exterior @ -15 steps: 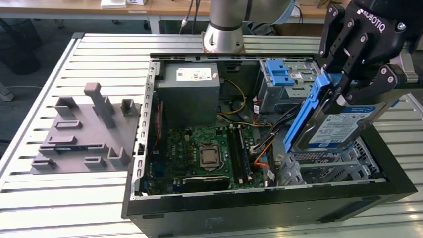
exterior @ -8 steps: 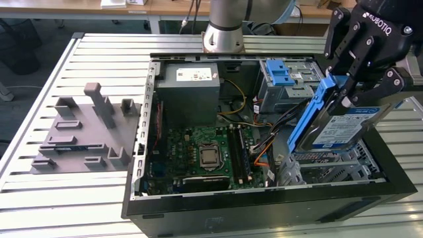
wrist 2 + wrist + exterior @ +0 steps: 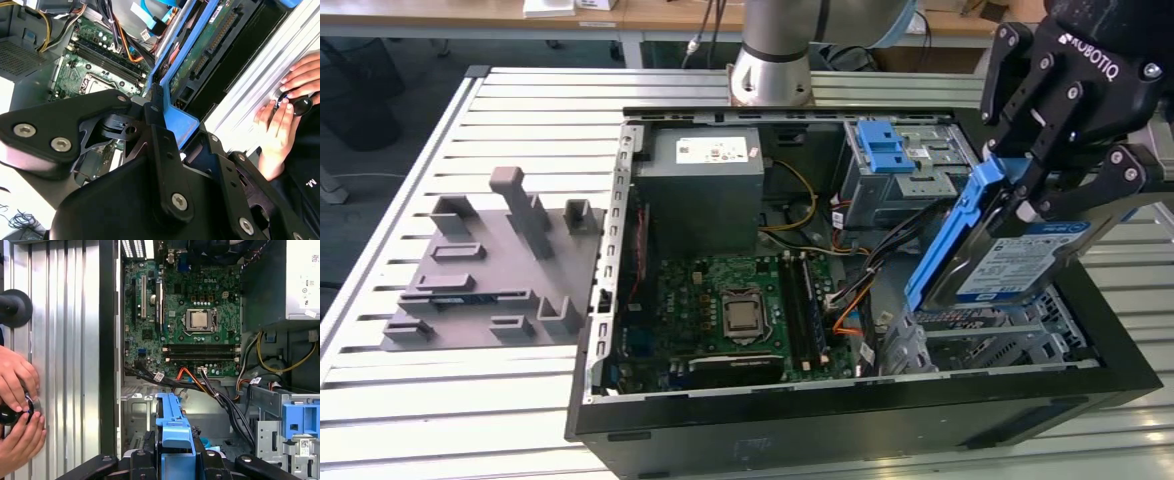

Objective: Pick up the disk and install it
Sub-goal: 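Insert the disk into the insertion slot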

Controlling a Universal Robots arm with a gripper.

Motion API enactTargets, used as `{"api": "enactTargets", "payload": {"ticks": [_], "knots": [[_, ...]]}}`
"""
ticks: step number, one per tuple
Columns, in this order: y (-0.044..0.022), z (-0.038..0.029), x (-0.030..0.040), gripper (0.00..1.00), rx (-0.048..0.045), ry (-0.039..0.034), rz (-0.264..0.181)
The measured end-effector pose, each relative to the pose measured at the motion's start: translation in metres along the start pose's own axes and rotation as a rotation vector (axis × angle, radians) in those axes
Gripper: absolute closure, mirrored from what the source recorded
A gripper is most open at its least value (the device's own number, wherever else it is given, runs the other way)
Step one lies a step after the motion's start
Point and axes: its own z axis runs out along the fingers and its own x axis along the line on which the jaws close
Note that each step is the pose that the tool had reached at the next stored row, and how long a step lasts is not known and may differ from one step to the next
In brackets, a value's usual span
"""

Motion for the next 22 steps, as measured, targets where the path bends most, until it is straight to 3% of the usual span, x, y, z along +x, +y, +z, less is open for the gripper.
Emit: {"api": "enactTargets", "payload": {"ticks": [6,22], "knots": [[-0.0079,0.0027,0.0006,0.64,0.0000,0.0000,0.000],[-0.0109,0.0108,0.0054,0.64,0.0000,0.0000,0.000]]}}
